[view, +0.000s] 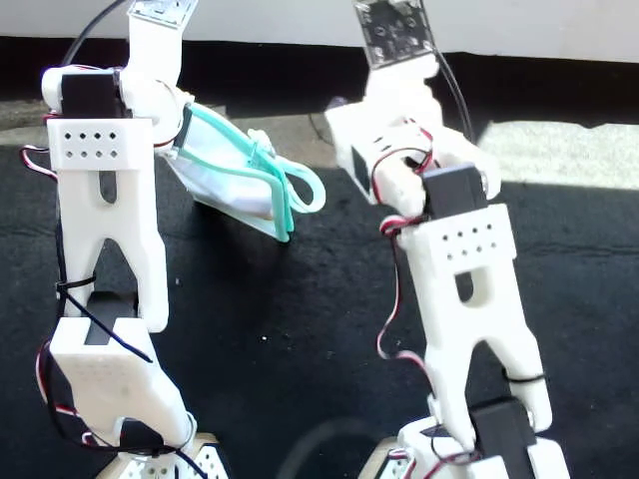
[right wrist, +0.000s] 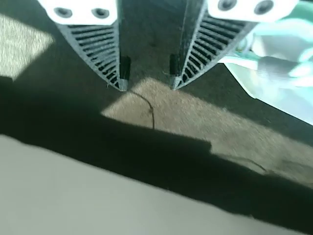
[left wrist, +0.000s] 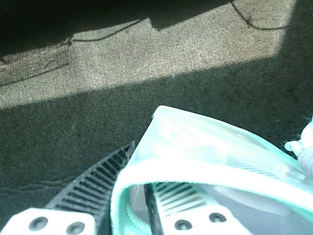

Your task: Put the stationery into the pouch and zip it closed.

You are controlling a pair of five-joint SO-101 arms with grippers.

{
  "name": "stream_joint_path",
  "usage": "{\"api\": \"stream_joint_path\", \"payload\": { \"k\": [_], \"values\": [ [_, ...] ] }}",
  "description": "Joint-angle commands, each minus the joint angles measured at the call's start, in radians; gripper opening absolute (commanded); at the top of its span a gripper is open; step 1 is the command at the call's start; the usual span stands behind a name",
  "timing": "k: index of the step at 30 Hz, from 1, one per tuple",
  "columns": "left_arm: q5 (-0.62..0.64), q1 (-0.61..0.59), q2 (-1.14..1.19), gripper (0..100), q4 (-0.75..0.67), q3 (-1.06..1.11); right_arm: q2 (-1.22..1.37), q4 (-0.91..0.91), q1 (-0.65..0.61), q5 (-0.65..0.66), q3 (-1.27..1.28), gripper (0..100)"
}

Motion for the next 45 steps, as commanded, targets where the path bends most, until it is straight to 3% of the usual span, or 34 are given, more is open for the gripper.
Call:
{"api": "stream_joint_path", "payload": {
  "k": [1, 7, 18, 29, 35, 45],
  "values": [
    [-0.009, 0.013, 0.030, 1, -0.006, 0.001, 0.074, -0.120, 0.024, 0.011, 0.093, 12.9],
    [-0.009, 0.008, 0.030, 1, -0.005, 0.001, 0.145, -0.194, -0.073, 0.006, 0.124, 12.9],
    [-0.003, -0.012, 0.031, 1, -0.009, 0.001, -0.012, -0.079, -0.275, 0.006, 0.131, 12.9],
    [0.000, -0.027, 0.030, 1, -0.158, -0.030, -0.056, -0.061, -0.410, 0.005, 0.131, 12.9],
    [0.000, -0.001, 0.038, 1, -0.140, -0.097, -0.042, -0.074, -0.418, 0.011, 0.133, 12.9],
    [0.000, 0.093, 0.039, 1, -0.101, -0.096, 0.038, -0.272, -0.403, 0.012, 0.168, 13.0]
  ]
}}
